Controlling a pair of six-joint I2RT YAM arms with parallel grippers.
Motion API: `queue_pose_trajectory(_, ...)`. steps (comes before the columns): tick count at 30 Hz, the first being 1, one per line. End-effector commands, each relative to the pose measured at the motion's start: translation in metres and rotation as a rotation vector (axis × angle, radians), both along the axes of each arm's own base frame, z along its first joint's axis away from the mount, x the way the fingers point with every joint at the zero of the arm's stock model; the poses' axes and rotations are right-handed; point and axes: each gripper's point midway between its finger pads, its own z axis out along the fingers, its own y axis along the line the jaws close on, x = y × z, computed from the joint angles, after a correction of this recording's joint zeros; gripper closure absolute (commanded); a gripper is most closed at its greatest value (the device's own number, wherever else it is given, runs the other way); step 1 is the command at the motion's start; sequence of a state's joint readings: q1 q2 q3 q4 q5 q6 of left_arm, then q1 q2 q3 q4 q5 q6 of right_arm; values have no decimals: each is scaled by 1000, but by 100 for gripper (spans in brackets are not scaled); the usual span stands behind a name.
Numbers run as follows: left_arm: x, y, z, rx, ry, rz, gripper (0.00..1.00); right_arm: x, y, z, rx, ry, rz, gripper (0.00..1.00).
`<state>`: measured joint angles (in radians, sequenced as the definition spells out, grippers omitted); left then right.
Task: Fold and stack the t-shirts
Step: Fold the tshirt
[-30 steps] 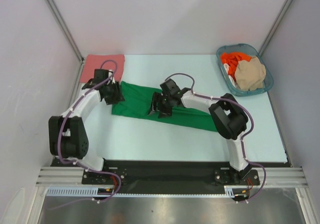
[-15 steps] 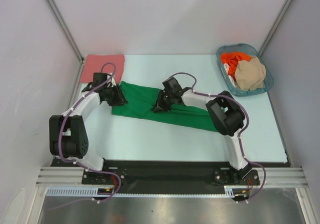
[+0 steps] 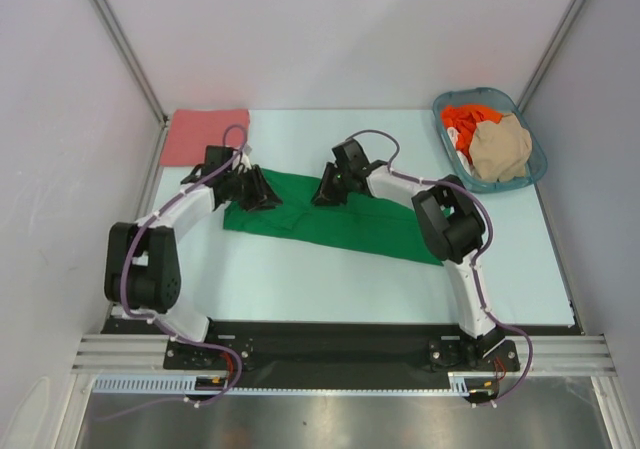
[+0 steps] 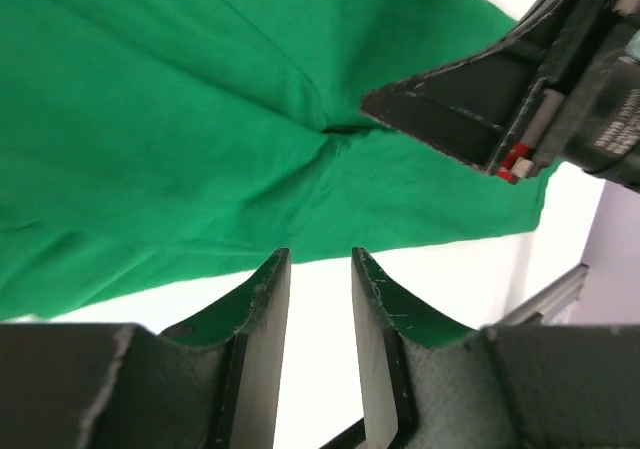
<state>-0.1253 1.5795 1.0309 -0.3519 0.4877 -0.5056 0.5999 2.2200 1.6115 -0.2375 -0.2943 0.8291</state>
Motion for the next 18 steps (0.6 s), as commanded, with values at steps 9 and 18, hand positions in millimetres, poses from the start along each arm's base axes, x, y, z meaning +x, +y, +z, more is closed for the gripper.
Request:
queue_pose_trajectory(9, 34, -29, 6, -72, -14, -17, 64, -4, -45, 40, -125, -55, 97, 75)
queue_pose_trajectory(18, 30, -34, -43, 13, 119, 66, 62, -65, -118, 34, -308, -2, 218, 48)
